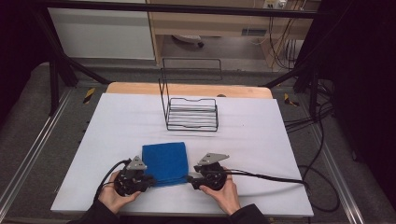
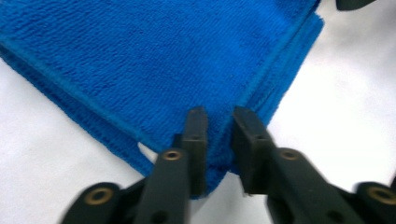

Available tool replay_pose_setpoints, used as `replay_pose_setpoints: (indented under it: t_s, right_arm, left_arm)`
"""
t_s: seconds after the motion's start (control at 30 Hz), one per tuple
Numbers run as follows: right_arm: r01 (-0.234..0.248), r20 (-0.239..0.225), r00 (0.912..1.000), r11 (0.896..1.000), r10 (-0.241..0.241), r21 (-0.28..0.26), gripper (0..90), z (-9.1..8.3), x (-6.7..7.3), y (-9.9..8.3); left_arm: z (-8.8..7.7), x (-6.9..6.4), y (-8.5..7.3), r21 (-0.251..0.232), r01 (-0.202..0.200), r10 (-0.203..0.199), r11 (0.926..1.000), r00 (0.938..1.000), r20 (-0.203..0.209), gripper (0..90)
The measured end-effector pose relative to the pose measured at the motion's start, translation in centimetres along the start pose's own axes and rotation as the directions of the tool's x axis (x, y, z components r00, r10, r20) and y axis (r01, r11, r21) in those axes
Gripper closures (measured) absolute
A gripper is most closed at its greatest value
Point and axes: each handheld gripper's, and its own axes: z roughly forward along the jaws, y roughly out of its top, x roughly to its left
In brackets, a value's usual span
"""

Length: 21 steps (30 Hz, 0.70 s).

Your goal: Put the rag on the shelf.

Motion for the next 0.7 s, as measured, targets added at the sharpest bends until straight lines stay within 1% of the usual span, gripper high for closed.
replay_pose_setpoints:
  t_s: [0.07,0.2,0.3,0.4,0.47,0.53,0.57,0.6,0.7]
  right_arm:
    - [-0.004,-0.003,1.0,1.0,0.004,0.005,53.3,0.5,0.2,-0.1]
    - [-0.04,-0.013,0.9991,0.999,0.04,0.016,61.1,1.1,0.5,-0.4]
    - [-0.044,-0.016,0.9989,0.999,0.044,0.015,67.3,1.3,0.6,-0.5]
    - [-0.059,-0.03,0.9978,0.998,0.06,0.017,72.7,1.5,0.7,-0.7]
    - [-0.06,-0.037,0.9975,0.998,0.061,0.022,75.8,1.6,0.7,-0.8]
    - [-0.059,-0.038,0.9975,0.998,0.06,0.023,79.9,1.6,0.7,-0.9]
    - [-0.061,-0.038,0.9974,0.998,0.062,0.022,82.5,1.6,0.7,-0.9]
    - [-0.061,-0.04,0.9973,0.998,0.062,0.021,84.8,1.6,0.7,-0.9]
    - [-0.06,-0.034,0.9976,0.998,0.061,0.022,88.9,1.5,0.6,-0.8]
  left_arm:
    - [0.0,-0.1,0.0,0.005,-0.001,0.001,1.0,1.0,-0.004,80.4]
    - [0.0,-0.1,0.1,0.018,0.005,-0.005,0.9998,1.0,-0.003,87.1]
    - [-0.1,0.0,0.2,0.019,0.005,-0.005,0.9998,1.0,0.002,88.3]
    - [-0.7,0.3,0.3,0.013,-0.002,0.002,0.9999,1.0,0.0,88.6]
    - [-1.2,0.4,0.3,0.002,0.002,-0.002,1.0,0.9999,0.01,88.6]
    - [-1.5,0.3,0.2,-0.006,0.005,-0.005,1.0,0.9992,0.04,88.6]
    - [-1.5,0.2,0.1,-0.004,0.012,-0.011,0.9999,0.9986,0.052,88.6]
    - [-1.4,0.1,0.1,0.003,0.009,-0.01,1.0,0.9978,0.065,88.6]
    - [-1.0,-0.2,0.0,-0.007,0.007,-0.007,0.9999,0.9973,0.073,87.9]
